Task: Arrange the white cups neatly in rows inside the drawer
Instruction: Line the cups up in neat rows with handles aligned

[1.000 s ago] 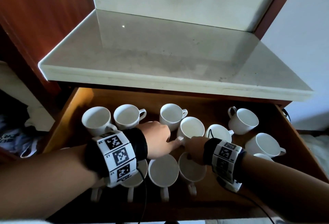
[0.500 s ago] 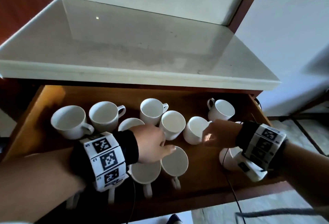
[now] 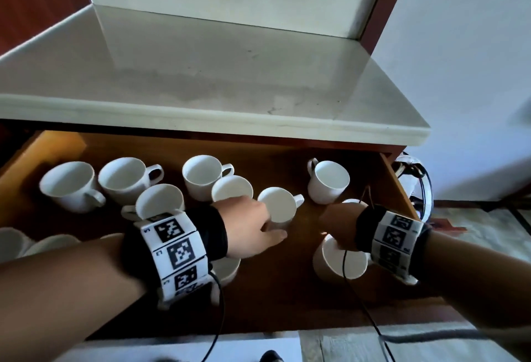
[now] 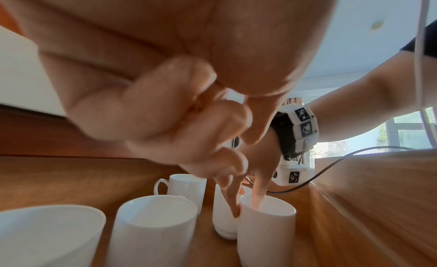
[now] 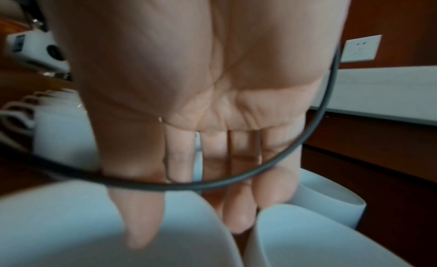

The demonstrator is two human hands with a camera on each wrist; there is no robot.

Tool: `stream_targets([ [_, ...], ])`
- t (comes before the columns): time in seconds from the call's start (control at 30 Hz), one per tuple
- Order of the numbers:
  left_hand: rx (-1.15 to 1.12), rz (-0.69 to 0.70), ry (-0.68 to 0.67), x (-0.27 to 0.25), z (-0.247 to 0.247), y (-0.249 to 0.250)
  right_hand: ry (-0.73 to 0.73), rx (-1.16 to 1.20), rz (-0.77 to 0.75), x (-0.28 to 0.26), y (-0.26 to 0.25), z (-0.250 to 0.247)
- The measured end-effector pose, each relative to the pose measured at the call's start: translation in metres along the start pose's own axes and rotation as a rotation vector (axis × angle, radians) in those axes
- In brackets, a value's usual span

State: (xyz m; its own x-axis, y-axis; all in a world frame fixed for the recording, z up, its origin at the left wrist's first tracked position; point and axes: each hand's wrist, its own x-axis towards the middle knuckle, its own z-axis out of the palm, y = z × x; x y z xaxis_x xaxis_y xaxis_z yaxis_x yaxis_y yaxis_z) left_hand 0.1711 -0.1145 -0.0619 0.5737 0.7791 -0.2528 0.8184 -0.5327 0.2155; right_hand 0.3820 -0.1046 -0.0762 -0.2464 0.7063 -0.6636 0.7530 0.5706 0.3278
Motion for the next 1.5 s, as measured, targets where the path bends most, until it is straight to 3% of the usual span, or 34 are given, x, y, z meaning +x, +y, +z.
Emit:
stream_targets([
  [0.1, 0.004, -0.047, 0.011, 0.002, 0.003, 0.012, 0.001, -0.124, -0.038, 0.004, -0.001, 0.005],
  [0.23, -0.076, -0.13, 0.057, -0.001, 0.001, 0.018, 0.136, -0.101, -0.116, -0.009, 0.006, 0.002],
  [0.4, -0.056, -0.234, 0.104, -0.007, -0.01, 0.023, 0.419, 0.154, -0.106, -0.035, 0.018, -0.023],
  [0.53, -0.127, -0.291, 0.065, -0.008, -0.021, 0.025, 0.494, 0.432, -0.096, -0.038, 0.013, -0.045],
  [0.67, -0.065, -0.28, 0.048, -0.009, -0.03, 0.015, 0.42, 0.587, -0.084, -0.031, 0.0, -0.058],
  [0.83, 0.071, -0.182, -0.028, -0.008, -0.026, 0.01, 0.461, 0.406, -0.119, -0.015, -0.017, -0.064],
  [0.97, -0.012, -0.156, -0.052, -0.009, -0.039, -0.008, 0.312, 0.347, -0.089, 0.003, -0.034, -0.051],
  [1.1, -0.035, -0.168, 0.041, -0.015, -0.053, -0.034, 0.168, 0.274, -0.042, 0.026, -0.054, -0.038],
  [1.2, -0.016, -0.165, 0.021, -0.022, -0.049, -0.045, 0.094, 0.243, -0.036, 0.037, -0.063, -0.036],
  [1.5, -0.009, -0.132, -0.014, -0.031, -0.037, -0.064, -0.016, 0.296, -0.001, 0.052, -0.065, -0.036],
])
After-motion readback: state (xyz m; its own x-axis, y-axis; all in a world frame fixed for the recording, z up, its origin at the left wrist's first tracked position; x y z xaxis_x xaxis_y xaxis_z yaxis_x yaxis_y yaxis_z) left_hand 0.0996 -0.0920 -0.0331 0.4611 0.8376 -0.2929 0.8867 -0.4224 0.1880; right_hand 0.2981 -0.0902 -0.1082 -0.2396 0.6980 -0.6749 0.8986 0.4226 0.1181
